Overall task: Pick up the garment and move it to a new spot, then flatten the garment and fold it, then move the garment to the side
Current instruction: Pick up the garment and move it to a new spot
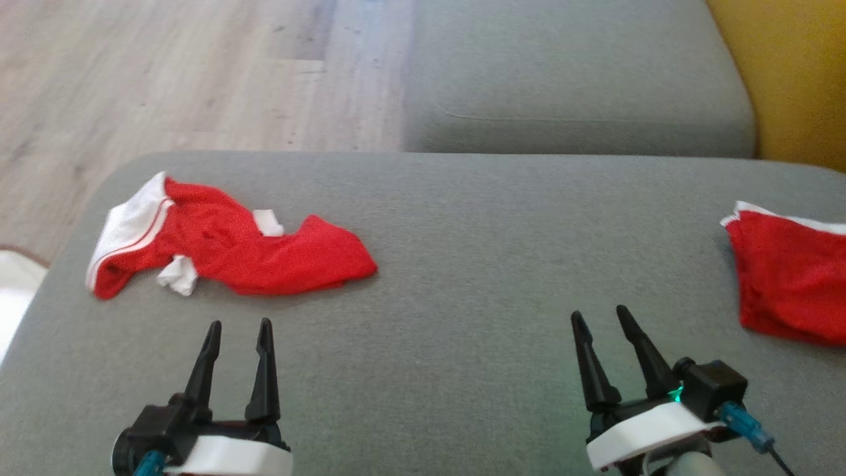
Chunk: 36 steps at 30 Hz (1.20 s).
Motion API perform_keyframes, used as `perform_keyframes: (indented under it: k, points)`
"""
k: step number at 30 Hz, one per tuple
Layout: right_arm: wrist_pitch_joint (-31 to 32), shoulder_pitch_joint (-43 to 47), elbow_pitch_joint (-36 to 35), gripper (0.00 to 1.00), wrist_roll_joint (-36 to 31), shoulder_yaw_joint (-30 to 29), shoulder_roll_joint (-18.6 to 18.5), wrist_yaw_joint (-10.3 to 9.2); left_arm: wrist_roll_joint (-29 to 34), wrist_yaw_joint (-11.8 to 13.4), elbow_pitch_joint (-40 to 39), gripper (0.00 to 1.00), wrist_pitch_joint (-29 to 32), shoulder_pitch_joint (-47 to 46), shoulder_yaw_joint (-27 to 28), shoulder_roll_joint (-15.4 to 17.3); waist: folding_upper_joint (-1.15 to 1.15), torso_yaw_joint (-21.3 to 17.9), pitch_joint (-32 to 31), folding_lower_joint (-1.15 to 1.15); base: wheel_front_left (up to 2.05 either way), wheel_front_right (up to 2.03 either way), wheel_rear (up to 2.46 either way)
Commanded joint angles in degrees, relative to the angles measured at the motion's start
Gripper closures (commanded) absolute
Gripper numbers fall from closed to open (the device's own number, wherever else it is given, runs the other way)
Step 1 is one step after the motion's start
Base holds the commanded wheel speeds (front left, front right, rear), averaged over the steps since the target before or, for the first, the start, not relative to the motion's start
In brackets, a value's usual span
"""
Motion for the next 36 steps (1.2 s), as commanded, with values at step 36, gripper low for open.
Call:
perform_keyframes:
  k: [36]
  points:
    - [-0.62, -5.66, -3.10, 0.00, 0.82, 4.21, -0.10, -0.04, -5.37, -0.94, 6.43, 0.00, 10.86, -30.30, -10.72, 15.01, 0.00, 4.62, 11.02, 0.00, 0.00, 0.00, 0.00]
